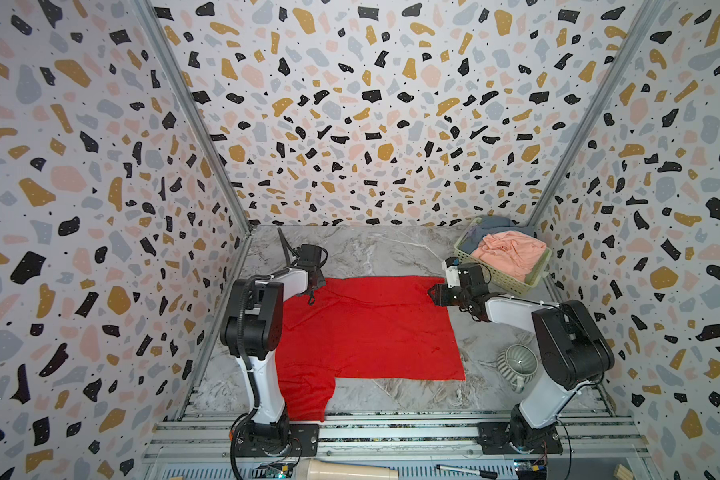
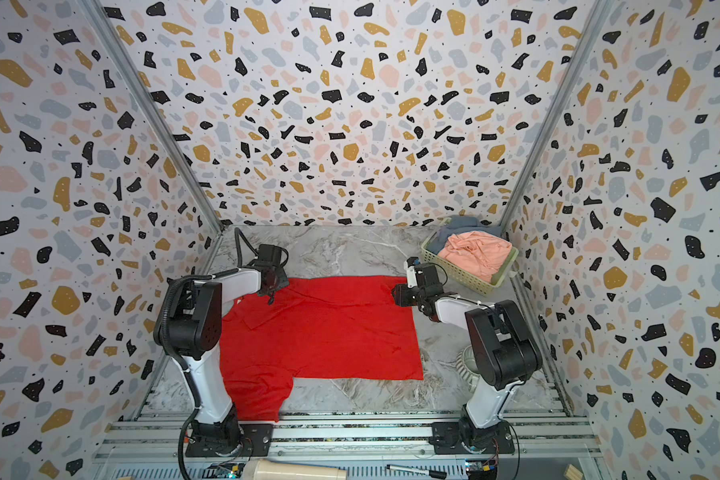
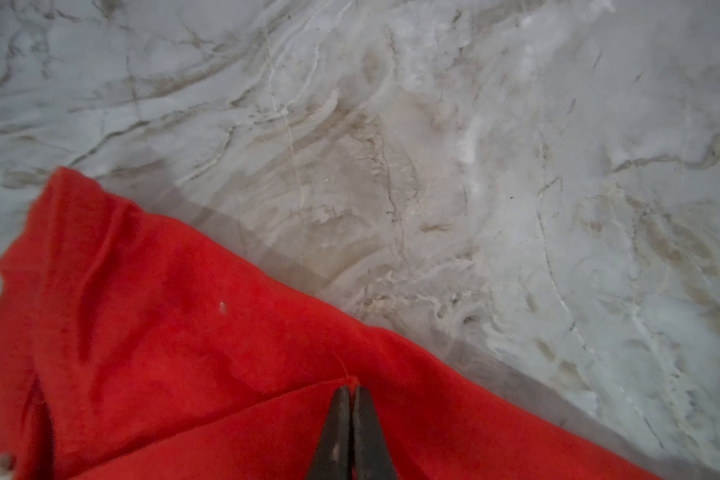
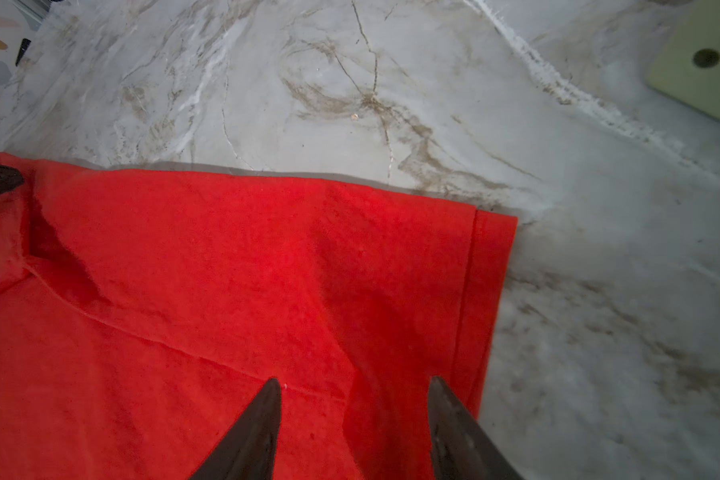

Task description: Fold and stack the t-shirts

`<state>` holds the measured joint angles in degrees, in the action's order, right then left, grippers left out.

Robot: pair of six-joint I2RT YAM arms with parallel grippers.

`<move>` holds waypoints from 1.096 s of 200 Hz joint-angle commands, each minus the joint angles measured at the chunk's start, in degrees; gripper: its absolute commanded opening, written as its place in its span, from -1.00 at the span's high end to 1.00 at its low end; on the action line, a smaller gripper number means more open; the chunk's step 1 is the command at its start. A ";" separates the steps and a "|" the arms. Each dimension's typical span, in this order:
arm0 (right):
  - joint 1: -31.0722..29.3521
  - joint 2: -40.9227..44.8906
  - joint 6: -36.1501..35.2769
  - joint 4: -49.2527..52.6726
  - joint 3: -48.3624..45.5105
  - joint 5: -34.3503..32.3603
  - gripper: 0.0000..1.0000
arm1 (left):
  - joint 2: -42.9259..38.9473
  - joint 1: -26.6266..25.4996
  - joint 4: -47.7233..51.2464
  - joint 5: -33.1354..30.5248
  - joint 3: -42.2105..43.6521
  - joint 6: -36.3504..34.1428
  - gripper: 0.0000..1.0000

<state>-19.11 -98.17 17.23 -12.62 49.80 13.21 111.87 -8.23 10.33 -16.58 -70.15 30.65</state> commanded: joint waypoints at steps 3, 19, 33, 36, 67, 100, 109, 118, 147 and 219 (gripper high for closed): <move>0.22 2.73 -0.18 -0.40 -0.65 -0.46 -0.13 | -6.27 -0.90 1.52 -2.56 1.76 -0.75 1.00; 0.22 2.75 -0.23 -0.59 -0.93 -0.36 -0.13 | -9.72 -1.46 1.73 -2.50 4.47 -0.44 1.00; 0.22 2.88 -0.14 -0.82 -1.39 -0.23 -0.13 | -12.87 -2.28 2.68 -1.99 6.76 -0.08 1.00; 0.22 2.91 -0.17 -0.90 -1.45 -0.16 -0.14 | -13.51 -2.42 2.93 -1.90 7.35 0.06 1.00; 0.98 3.34 -0.26 -1.98 -3.00 -0.25 -0.13 | -24.08 -6.29 4.37 1.71 15.59 3.08 1.00; 2.99 3.46 -0.40 -2.27 -4.22 -0.08 -0.13 | -38.39 -14.56 10.92 6.62 21.77 7.97 1.00; 3.51 3.38 -0.30 -2.63 -4.53 0.13 -0.13 | -42.16 -16.10 12.68 9.32 22.69 9.09 0.97; 3.94 3.26 -0.21 -2.64 -4.58 0.23 -0.13 | -45.30 -16.46 13.04 13.82 23.41 8.86 0.70; 4.35 3.39 -0.05 -2.32 -4.11 0.68 -0.14 | -51.30 -15.84 19.95 7.78 17.07 3.52 -0.12; 1.71 6.84 0.24 -1.73 -2.46 1.97 -0.15 | -41.38 -11.22 8.59 4.27 17.39 -0.23 -0.33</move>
<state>-15.73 -94.39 17.69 -14.59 45.58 14.76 64.73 -20.18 23.59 -11.57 -55.96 32.05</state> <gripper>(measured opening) 0.573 0.665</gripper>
